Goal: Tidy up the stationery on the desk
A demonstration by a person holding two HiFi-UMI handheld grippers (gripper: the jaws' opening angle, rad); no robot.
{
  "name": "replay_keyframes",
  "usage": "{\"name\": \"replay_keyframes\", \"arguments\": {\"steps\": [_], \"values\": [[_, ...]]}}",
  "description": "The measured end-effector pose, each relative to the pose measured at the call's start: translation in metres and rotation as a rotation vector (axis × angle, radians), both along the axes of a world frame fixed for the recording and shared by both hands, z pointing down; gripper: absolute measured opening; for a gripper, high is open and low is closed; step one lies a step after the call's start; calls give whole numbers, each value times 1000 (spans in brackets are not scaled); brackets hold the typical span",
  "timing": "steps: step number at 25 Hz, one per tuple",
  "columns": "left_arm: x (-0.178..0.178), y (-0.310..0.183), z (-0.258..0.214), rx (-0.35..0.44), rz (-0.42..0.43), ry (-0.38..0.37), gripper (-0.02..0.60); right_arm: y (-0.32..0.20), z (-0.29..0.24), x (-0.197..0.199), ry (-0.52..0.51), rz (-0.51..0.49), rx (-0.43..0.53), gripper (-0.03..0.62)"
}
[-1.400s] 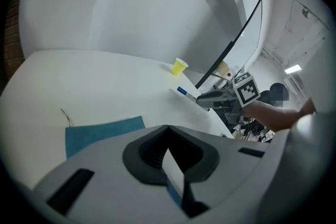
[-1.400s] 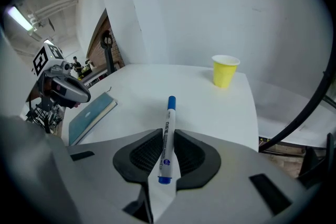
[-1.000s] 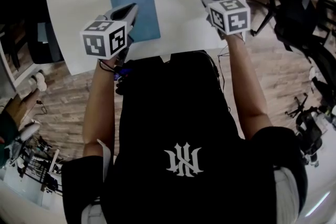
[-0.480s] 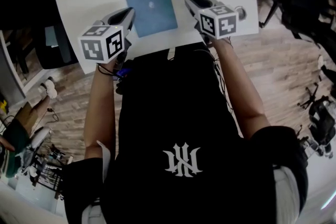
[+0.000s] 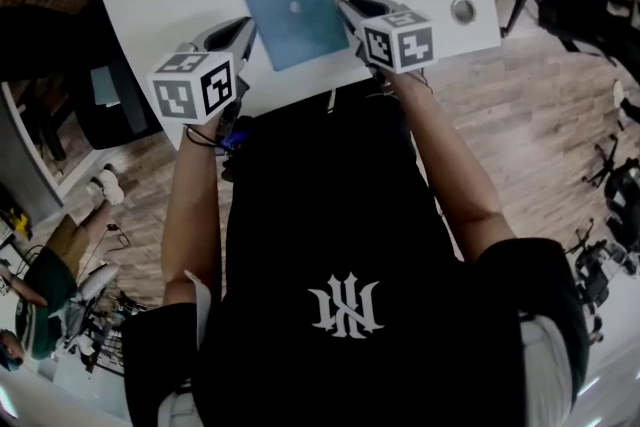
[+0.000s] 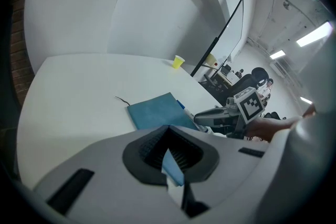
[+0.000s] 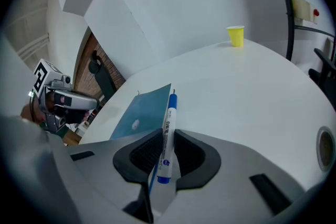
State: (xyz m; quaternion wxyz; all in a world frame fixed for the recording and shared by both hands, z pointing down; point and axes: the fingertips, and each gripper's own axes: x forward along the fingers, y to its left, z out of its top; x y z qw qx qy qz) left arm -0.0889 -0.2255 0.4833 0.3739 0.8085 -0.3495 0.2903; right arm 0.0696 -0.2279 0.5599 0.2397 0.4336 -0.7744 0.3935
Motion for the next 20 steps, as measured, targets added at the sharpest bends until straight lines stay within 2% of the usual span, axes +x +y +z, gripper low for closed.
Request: {"name": "replay_keyframes", "arguments": {"steps": [8,14,20], "values": [[-7,0,7,-13,24,0,2,0,4,-4,30,0,10,91],[-3,2,6,-14,40,2,2,2,-5,-8,-125,42,-4,92],[0,5,8,-16,52,-1,2,4,-4,-12,-112,22,1,103]]}}
